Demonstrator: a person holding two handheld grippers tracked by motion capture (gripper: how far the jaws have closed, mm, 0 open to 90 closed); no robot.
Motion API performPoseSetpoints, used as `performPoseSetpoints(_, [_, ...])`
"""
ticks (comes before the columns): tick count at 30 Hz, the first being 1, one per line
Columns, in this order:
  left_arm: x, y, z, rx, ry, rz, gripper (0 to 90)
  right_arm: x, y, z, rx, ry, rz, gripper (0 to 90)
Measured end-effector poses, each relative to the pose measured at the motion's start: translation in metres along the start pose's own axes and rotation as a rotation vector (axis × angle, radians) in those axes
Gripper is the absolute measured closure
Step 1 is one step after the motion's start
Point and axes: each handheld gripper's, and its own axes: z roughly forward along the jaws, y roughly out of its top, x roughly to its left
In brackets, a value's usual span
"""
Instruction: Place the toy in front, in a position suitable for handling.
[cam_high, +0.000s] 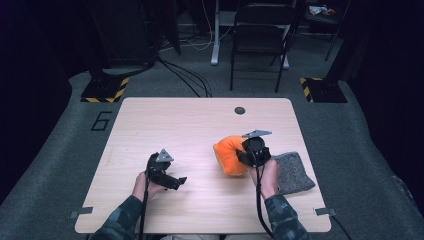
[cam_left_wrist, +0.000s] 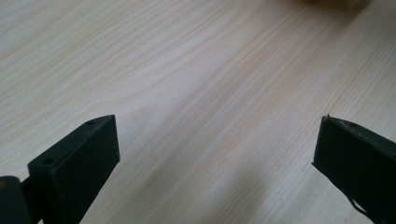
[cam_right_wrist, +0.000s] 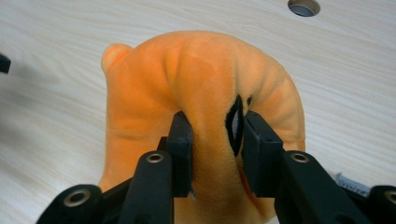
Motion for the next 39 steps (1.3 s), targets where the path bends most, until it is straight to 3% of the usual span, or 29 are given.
performPoseSetpoints(1, [0.000, 0.000, 0.000, 0.003, 0.001, 0.003, 0.0, 0.000, -0.002, 0.002, -0.015, -0.005, 0.035, 66.2])
performPoseSetpoints(8, [0.001, 0.001, 0.000, 0.009, 0.000, 0.012, 0.0, 0.004, -0.007, 0.010, -0.036, -0.013, 0.105, 66.1])
performPoseSetpoints(13, [0.000, 0.001, 0.000, 0.007, -0.001, 0.012, 0.0, 0.008, -0.009, 0.015, -0.041, -0.020, 0.108, 65.0])
performPoseSetpoints(14, [0.000, 0.001, 0.000, 0.007, -0.001, 0.012, 0.0, 0.009, -0.010, 0.017, -0.033, -0.019, 0.126, 64.1])
performPoseSetpoints(16, [0.000, 0.001, 0.000, 0.005, -0.002, 0.010, 0.0, 0.010, -0.014, 0.024, -0.014, -0.034, 0.122, 62.7])
performPoseSetpoints(18, [-0.001, 0.001, 0.001, -0.004, -0.003, 0.003, 0.1, 0.008, -0.019, 0.030, -0.028, -0.053, 0.122, 61.2])
performPoseSetpoints(21, [-0.002, 0.001, 0.000, -0.018, -0.001, 0.001, 0.7, 0.007, -0.019, 0.030, -0.029, -0.066, 0.104, 50.0])
performPoseSetpoints(23, [-0.004, 0.002, 0.000, -0.027, 0.006, 0.001, 1.0, 0.007, -0.016, 0.025, -0.041, -0.075, 0.083, 35.1])
performPoseSetpoints(26, [-0.007, 0.003, -0.002, -0.040, 0.015, 0.013, 1.4, 0.003, -0.015, 0.019, -0.066, -0.064, 0.064, 28.2])
performPoseSetpoints(28, [-0.010, 0.004, -0.002, -0.062, 0.025, 0.009, 2.4, -0.004, -0.015, 0.005, -0.096, -0.040, 0.041, 18.6])
performPoseSetpoints(32, [-0.017, 0.007, -0.002, -0.088, 0.027, 0.014, 3.8, -0.016, -0.018, -0.009, -0.116, -0.028, 0.031, 14.8])
performPoseSetpoints(34, [-0.022, 0.010, -0.002, -0.093, 0.017, 0.030, 5.7, -0.030, -0.024, -0.024, -0.128, -0.031, 0.026, 14.6])
performPoseSetpoints(35, [-0.026, 0.011, -0.001, -0.106, 0.017, 0.025, 5.7, -0.030, -0.024, -0.024, -0.128, -0.031, 0.026, 14.6])
performPoseSetpoints(39, [-0.040, 0.017, 0.003, -0.140, 0.020, 0.043, 9.7, -0.052, -0.037, -0.038, -0.129, -0.035, 0.039, 14.3])
